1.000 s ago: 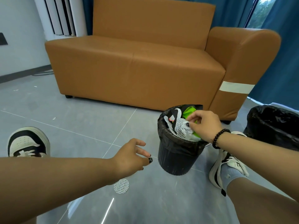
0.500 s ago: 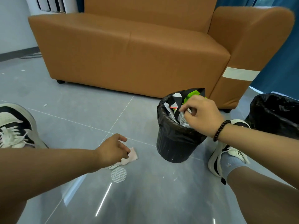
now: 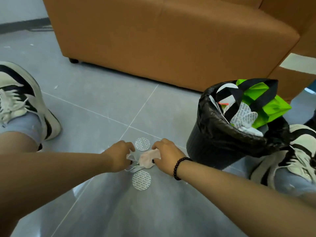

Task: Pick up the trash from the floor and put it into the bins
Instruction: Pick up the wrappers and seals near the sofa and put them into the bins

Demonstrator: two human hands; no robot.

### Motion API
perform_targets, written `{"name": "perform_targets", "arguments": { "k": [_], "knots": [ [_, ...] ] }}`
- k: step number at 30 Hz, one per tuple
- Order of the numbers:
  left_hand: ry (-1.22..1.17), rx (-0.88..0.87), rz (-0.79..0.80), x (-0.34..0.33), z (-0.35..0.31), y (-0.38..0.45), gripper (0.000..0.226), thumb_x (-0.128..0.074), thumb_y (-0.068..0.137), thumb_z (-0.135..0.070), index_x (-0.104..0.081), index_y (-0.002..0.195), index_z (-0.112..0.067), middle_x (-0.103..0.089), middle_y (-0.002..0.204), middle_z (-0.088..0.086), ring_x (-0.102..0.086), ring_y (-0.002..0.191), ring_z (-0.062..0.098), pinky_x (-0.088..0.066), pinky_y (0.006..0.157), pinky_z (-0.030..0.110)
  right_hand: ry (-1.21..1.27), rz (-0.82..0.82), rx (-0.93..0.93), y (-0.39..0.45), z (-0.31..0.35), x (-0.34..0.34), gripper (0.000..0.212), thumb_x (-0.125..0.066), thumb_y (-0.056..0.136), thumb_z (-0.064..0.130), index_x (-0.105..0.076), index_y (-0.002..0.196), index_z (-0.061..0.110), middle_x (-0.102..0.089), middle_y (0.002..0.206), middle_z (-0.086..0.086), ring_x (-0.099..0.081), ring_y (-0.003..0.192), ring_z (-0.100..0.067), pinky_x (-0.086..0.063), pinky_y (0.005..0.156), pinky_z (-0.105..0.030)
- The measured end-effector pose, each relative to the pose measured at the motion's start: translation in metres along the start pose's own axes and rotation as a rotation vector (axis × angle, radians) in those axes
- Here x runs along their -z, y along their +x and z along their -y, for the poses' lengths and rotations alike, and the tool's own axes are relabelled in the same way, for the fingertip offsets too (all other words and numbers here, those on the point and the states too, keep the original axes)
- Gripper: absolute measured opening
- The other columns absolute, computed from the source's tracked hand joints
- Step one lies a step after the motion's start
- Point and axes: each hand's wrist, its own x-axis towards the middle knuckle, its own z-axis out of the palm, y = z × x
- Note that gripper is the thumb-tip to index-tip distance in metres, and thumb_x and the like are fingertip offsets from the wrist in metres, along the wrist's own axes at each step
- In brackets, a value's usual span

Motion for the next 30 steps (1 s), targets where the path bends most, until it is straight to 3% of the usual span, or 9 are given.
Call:
{"name": "perform_targets", "arguments": {
  "k": [7,12,15,18,21,24,25,28,30],
  "knots": [
    [0.117,-0.18,-0.201,-0.013,0.005,0.045,0.031,-0.058,0.091,-0.016,-0.055,0.122,-0.02,-0.046,0.133,0.006,-0.035,0.124,0.026,-0.037,0.102,0.035,-0.02,0.009,-0.015,0.017,-0.02,-0.041,0.046,-0.058,0.086,0.025,-0.049,0.131,0.03,-0.041,0.129,0.002,-0.032,0.124,-0.02,-0.022,0.105,-0.028],
    [0.195,-0.273,-0.043,-0.009,-0.009,0.081,0.05,-0.066,0.086,-0.025,-0.051,0.134,-0.026,-0.051,0.138,0.001,-0.039,0.13,0.023,-0.037,0.105,0.04,0.191,0.017,-0.061,0.019,-0.033,-0.034,0.024,-0.072,0.074,0.012,-0.066,0.097,0.017,-0.039,0.103,0.004,-0.045,0.099,-0.013,-0.033,0.079,-0.008],
    [0.289,-0.24,-0.014,-0.013,-0.014,0.094,0.062,-0.067,0.084,-0.023,-0.043,0.141,-0.027,-0.044,0.144,0.004,-0.038,0.131,0.027,-0.038,0.105,0.042,0.17,0.069,-0.145,0.007,-0.038,-0.022,0.017,-0.079,0.068,0.016,-0.066,0.078,0.02,-0.043,0.099,0.006,-0.052,0.092,-0.011,-0.041,0.074,-0.013],
    [0.29,-0.147,-0.01,-0.009,-0.023,0.096,0.076,-0.073,0.08,-0.028,-0.034,0.144,-0.023,-0.041,0.139,0.009,-0.04,0.126,0.033,-0.041,0.102,0.043,0.423,0.059,-0.206,-0.014,-0.027,-0.021,0.024,-0.084,0.064,0.015,-0.061,0.066,0.023,-0.061,0.082,0.007,-0.056,0.074,-0.005,-0.045,0.064,-0.014],
    [0.218,-0.042,0.0,-0.002,-0.024,0.094,0.075,-0.081,0.07,-0.039,-0.044,0.133,-0.019,-0.045,0.13,0.01,-0.046,0.12,0.031,-0.044,0.097,0.037,0.692,0.128,-0.212,-0.026,-0.003,-0.035,0.034,-0.086,0.062,0.013,-0.06,0.08,0.024,-0.063,0.076,0.007,-0.054,0.064,-0.004,-0.05,0.068,-0.021],
    [0.198,-0.063,-0.006,0.002,-0.019,0.09,0.058,-0.08,0.07,-0.042,-0.057,0.116,-0.017,-0.057,0.121,0.005,-0.054,0.112,0.024,-0.044,0.087,0.029,0.589,0.149,-0.232,-0.027,0.016,-0.056,0.062,-0.084,0.064,0.016,-0.051,0.116,0.027,-0.061,0.078,0.011,-0.054,0.068,0.001,-0.045,0.068,-0.01],
    [0.181,-0.07,0.002,0.003,-0.018,0.088,0.053,-0.08,0.07,-0.042,-0.06,0.111,-0.016,-0.06,0.116,0.004,-0.056,0.109,0.023,-0.045,0.084,0.029,0.546,0.137,-0.248,-0.028,0.02,-0.064,0.066,-0.081,0.066,0.017,-0.047,0.122,0.025,-0.062,0.085,0.008,-0.056,0.074,-0.002,-0.047,0.07,-0.01],
    [0.083,-0.088,-0.017,0.021,-0.028,0.081,0.037,-0.078,0.074,-0.038,-0.068,0.1,-0.014,-0.062,0.093,-0.002,-0.06,0.097,0.02,-0.043,0.074,0.021,0.443,0.107,-0.311,-0.028,0.029,-0.074,0.055,-0.074,0.074,0.018,-0.046,0.121,0.021,-0.06,0.113,-0.002,-0.06,0.101,-0.018,-0.052,0.087,-0.029],
    [-0.134,-0.096,-0.083,0.044,-0.045,0.072,0.027,-0.079,0.075,-0.032,-0.072,0.092,-0.012,-0.059,0.074,-0.007,-0.06,0.08,0.015,-0.041,0.06,0.015,0.324,0.13,-0.307,-0.023,0.032,-0.072,0.051,-0.073,0.077,0.018,-0.045,0.12,0.016,-0.054,0.125,-0.005,-0.055,0.113,-0.023,-0.049,0.091,-0.031]
  ]
}}
